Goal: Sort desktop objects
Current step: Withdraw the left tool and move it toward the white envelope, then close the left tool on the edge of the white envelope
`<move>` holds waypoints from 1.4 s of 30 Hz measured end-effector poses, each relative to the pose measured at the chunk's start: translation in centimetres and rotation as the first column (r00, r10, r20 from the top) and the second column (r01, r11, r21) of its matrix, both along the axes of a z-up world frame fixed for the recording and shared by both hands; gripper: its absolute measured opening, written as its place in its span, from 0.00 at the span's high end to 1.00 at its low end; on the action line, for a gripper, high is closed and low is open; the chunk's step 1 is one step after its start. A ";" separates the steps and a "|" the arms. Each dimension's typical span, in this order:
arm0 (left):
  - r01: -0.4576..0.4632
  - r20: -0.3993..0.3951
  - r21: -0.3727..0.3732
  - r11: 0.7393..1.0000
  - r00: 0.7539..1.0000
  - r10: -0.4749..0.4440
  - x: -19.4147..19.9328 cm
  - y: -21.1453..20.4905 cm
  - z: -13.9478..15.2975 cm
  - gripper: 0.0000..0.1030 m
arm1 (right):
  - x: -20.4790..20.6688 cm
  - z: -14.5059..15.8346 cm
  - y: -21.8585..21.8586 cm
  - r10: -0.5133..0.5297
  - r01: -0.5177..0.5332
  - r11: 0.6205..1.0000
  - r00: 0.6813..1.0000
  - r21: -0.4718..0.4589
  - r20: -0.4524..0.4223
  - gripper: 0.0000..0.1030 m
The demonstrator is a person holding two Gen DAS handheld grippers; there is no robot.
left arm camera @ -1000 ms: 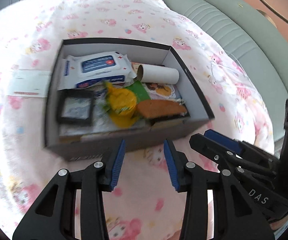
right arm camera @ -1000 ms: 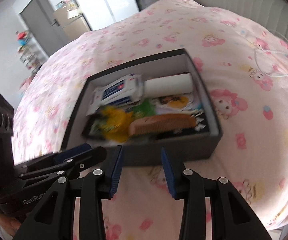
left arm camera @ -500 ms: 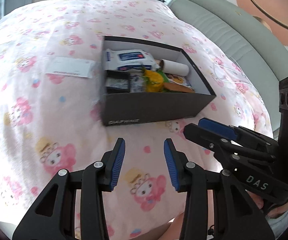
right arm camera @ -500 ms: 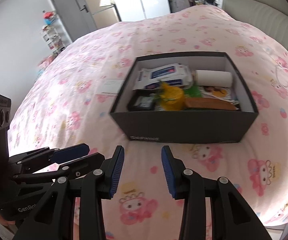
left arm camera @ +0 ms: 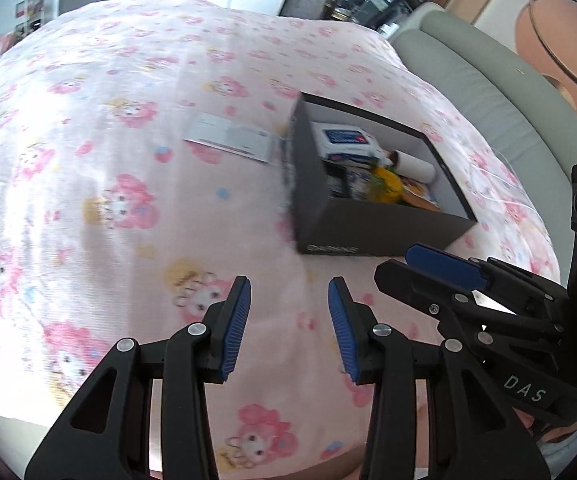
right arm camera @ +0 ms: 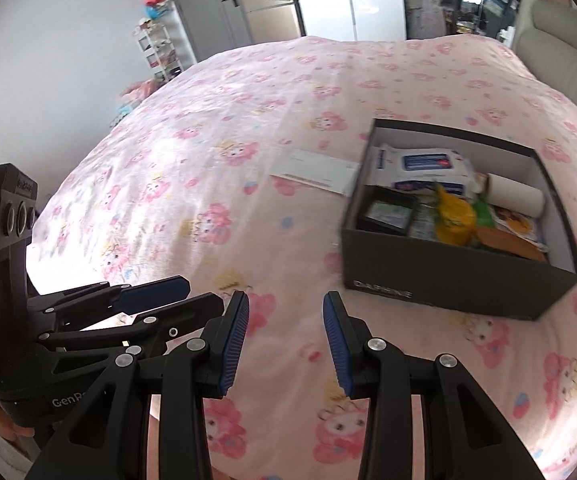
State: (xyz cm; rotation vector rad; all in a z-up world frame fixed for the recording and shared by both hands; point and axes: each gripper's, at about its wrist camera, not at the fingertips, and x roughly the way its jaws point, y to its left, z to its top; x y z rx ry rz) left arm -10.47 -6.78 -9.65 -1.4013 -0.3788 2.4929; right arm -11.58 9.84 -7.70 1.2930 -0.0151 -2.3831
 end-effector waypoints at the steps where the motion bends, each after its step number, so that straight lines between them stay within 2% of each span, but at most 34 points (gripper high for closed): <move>1: -0.012 -0.001 -0.006 1.000 1.000 0.012 -0.1 -0.6 0.0 0.60 | -0.4 -0.1 -0.6 0.012 -0.012 1.000 1.000 -0.003 0.005 0.66; 8: -0.058 0.009 -0.003 0.998 0.998 0.058 -3.1 -4.1 -1.1 0.61 | -3.3 -0.9 -4.7 0.079 -0.080 0.997 0.997 0.012 0.014 0.66; 13: -0.068 0.012 0.002 0.998 0.998 0.068 -6.2 -5.3 -1.9 0.60 | -6.4 -1.5 -5.8 0.074 -0.074 0.997 0.997 -0.002 0.033 0.66; 16: -0.084 0.018 0.029 0.996 0.996 0.084 -9.0 -6.2 -2.8 0.60 | -8.8 -2.1 -5.8 0.036 -0.034 0.999 0.998 -0.024 0.048 0.66; 19: -0.121 0.051 0.055 0.991 0.992 0.118 -13.0 -7.0 -5.1 0.60 | -12.5 -3.1 -4.9 -0.083 0.088 0.994 0.994 -0.071 0.077 0.66; 24: -0.184 0.116 0.075 0.980 0.978 0.175 -19.6 -8.1 -9.3 0.62 | -18.8 -5.8 -4.4 -0.266 0.273 0.960 0.958 -0.056 0.108 0.66; 28: -0.192 0.162 0.100 0.976 0.971 0.175 -23.2 -8.6 -12.1 0.62 | -22.1 -8.2 -5.4 -0.308 0.309 0.951 0.941 0.019 0.142 0.66; 31: -0.188 0.179 0.110 0.976 0.970 0.166 -24.8 -8.4 -13.3 0.62 | -22.9 -8.6 -6.5 -0.308 0.302 0.951 0.947 0.072 0.090 0.66; 37: -0.180 0.215 0.131 0.975 0.965 0.149 -27.8 -8.1 -15.8 0.62 | -23.9 -10.2 -7.2 -0.286 0.275 0.957 0.950 0.096 0.129 0.66; 39: -0.170 0.222 0.129 0.977 0.965 0.139 -28.3 -7.7 -16.2 0.87 | -24.1 -10.6 -7.3 -0.281 0.268 0.957 0.950 0.107 0.137 0.66; 42: -0.169 0.211 0.137 0.976 0.968 0.138 -27.7 -7.4 -15.9 0.92 | -24.2 -11.1 -7.3 -0.280 0.265 0.958 0.948 0.114 0.149 0.66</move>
